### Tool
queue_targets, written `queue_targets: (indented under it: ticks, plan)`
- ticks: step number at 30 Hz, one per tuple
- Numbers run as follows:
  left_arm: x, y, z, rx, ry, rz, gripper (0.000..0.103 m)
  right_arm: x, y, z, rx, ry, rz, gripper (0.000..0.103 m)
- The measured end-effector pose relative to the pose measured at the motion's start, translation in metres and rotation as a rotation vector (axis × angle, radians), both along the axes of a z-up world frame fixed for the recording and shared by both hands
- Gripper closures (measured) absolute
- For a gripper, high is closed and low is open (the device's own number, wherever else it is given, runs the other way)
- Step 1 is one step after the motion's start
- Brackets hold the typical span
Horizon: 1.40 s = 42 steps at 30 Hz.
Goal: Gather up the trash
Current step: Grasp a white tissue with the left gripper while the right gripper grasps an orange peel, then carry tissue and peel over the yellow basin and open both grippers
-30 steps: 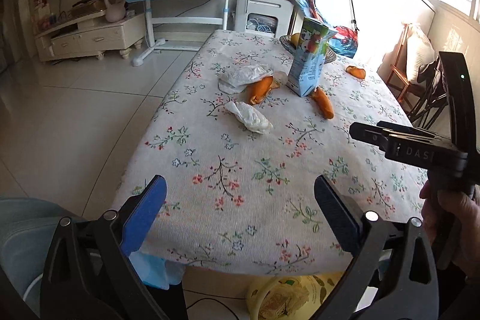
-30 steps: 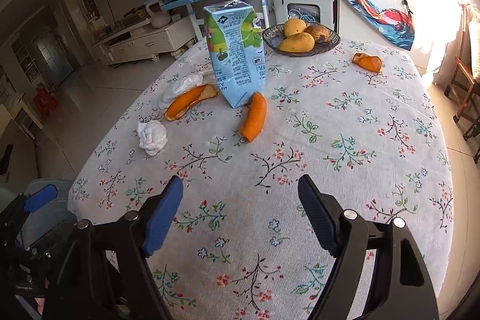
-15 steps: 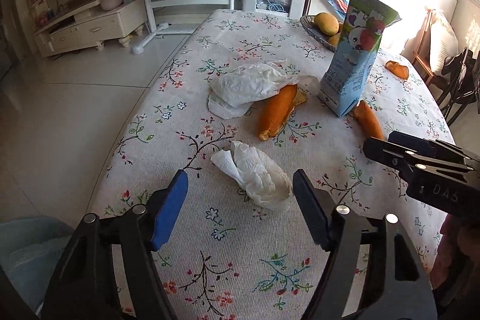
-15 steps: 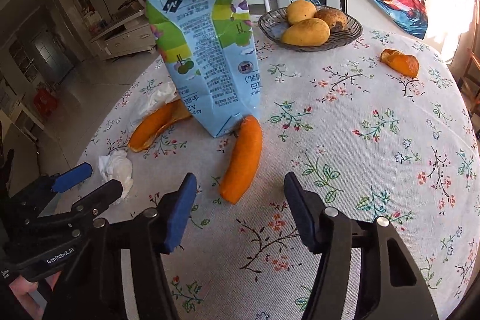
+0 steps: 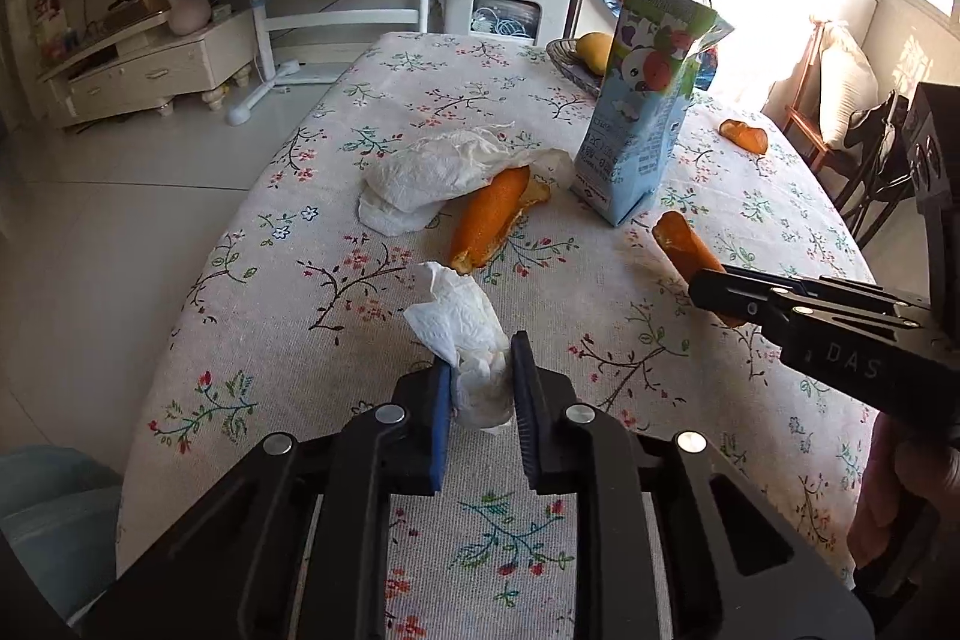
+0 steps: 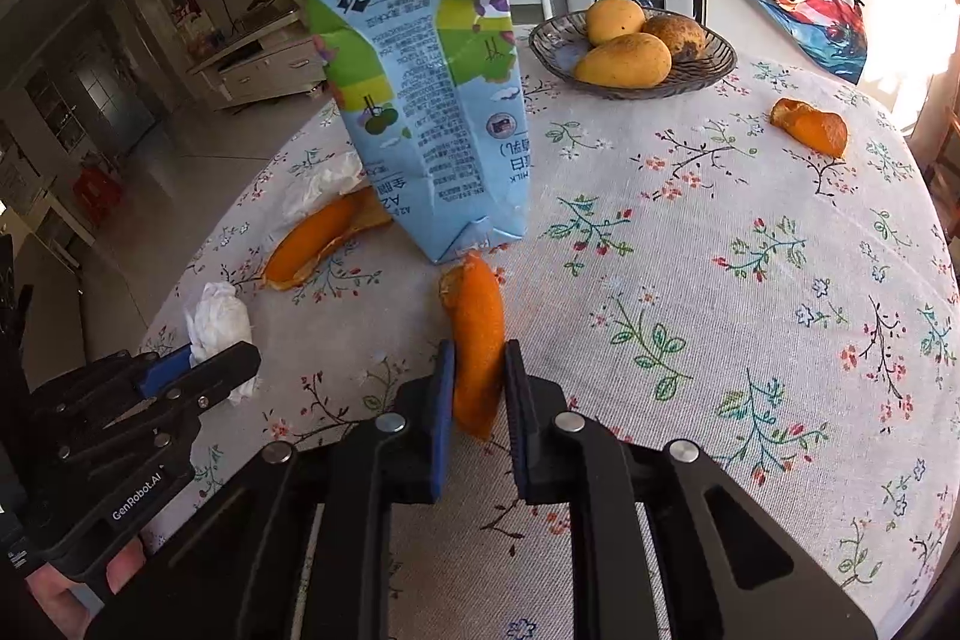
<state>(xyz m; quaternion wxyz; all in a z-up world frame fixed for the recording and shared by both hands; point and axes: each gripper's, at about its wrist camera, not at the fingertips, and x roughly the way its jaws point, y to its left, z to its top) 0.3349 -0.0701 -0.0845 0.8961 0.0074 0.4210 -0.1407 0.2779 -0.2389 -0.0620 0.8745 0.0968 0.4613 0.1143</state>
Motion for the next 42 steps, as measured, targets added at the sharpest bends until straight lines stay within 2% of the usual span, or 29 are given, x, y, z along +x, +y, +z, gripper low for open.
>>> queue_targets:
  ticks: [10, 13, 19, 29, 37, 39, 42]
  plan:
    - [-0.056, 0.002, 0.024, 0.020, -0.106, -0.032, 0.085, -0.074, 0.005, 0.028, 0.060, -0.067, 0.026, 0.086]
    - [-0.071, 0.008, 0.026, 0.011, -0.106, -0.022, 0.085, -0.101, 0.009, 0.027, 0.064, -0.064, 0.034, 0.086]
    - [-0.104, 0.014, 0.022, 0.002, -0.099, -0.022, 0.085, -0.147, 0.023, 0.025, 0.009, -0.067, 0.081, 0.086]
    - [-0.148, 0.016, 0.015, 0.004, -0.093, -0.047, 0.085, -0.213, 0.034, 0.006, -0.044, 0.005, 0.137, 0.086]
    - [-0.177, 0.015, 0.011, 0.017, -0.089, -0.067, 0.085, -0.242, 0.039, -0.010, -0.085, 0.069, 0.167, 0.086]
    - [-0.183, 0.015, 0.010, 0.020, -0.087, -0.068, 0.085, -0.246, 0.040, -0.014, -0.090, 0.094, 0.174, 0.085]
    - [-0.190, 0.015, 0.009, 0.025, -0.083, -0.071, 0.085, -0.250, 0.036, -0.014, -0.091, 0.084, 0.152, 0.076]
